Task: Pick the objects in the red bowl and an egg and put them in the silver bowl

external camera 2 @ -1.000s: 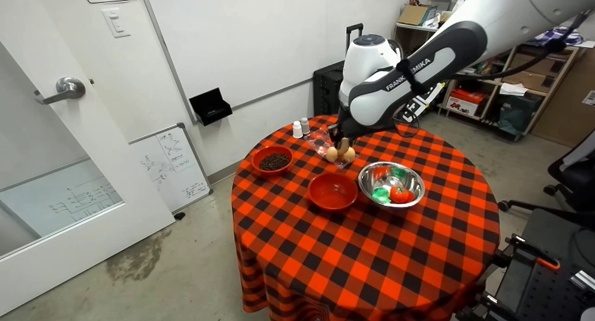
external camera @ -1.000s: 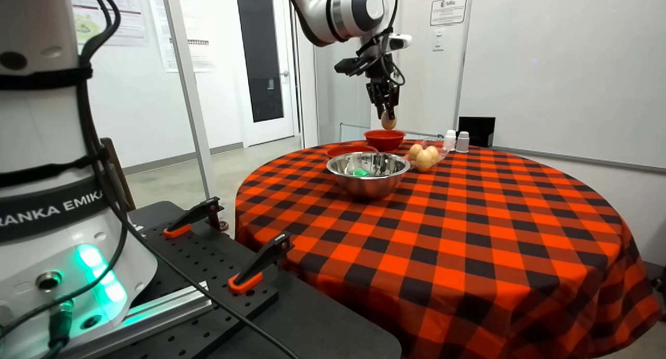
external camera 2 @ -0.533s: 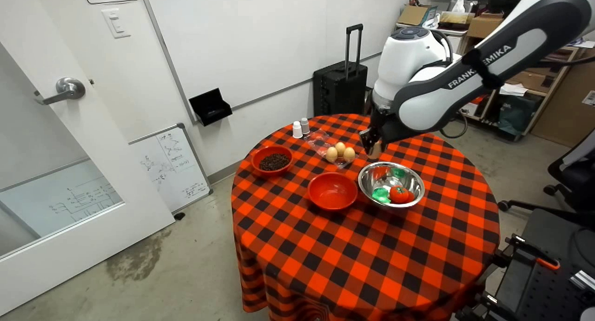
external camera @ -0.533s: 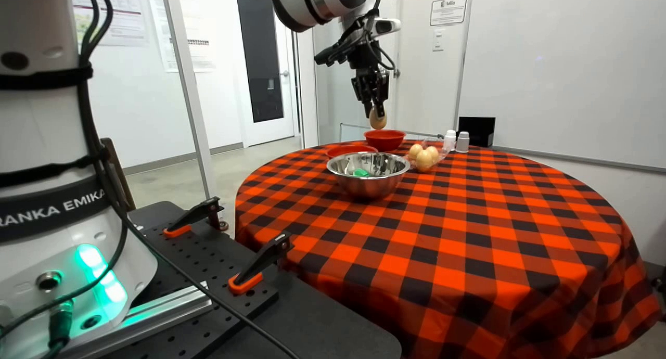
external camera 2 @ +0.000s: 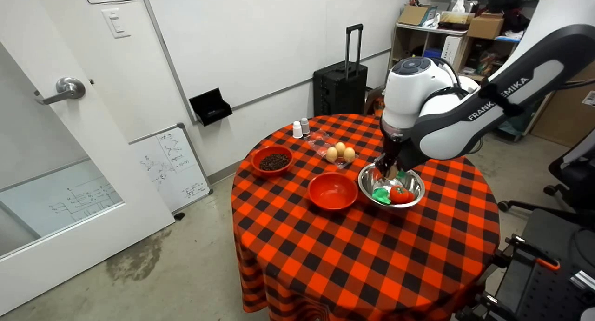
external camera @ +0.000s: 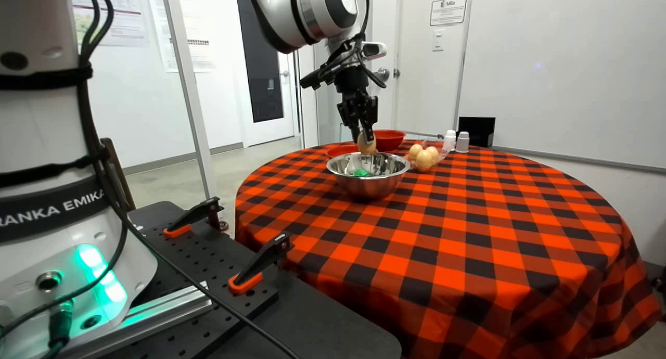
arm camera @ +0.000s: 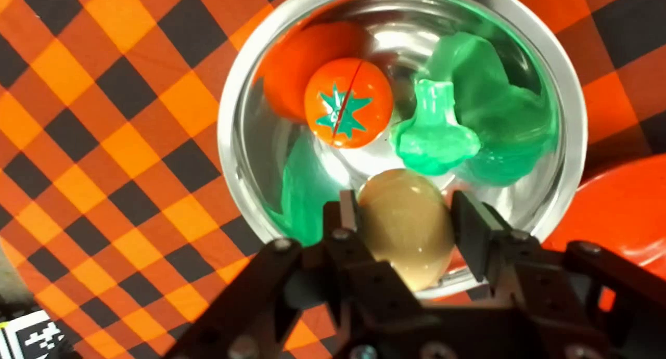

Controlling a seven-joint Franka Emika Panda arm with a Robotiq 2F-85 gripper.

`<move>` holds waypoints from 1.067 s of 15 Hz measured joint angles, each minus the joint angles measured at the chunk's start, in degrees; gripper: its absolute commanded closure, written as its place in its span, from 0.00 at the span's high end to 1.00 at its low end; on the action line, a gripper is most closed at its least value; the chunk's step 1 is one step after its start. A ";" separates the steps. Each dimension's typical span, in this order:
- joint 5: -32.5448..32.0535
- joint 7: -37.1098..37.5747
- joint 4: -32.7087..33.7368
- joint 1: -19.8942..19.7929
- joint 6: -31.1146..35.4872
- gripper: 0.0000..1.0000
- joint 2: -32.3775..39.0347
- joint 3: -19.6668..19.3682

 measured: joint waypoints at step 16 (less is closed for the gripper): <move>-3.43 -0.56 10.41 1.86 0.21 0.72 15.57 -1.71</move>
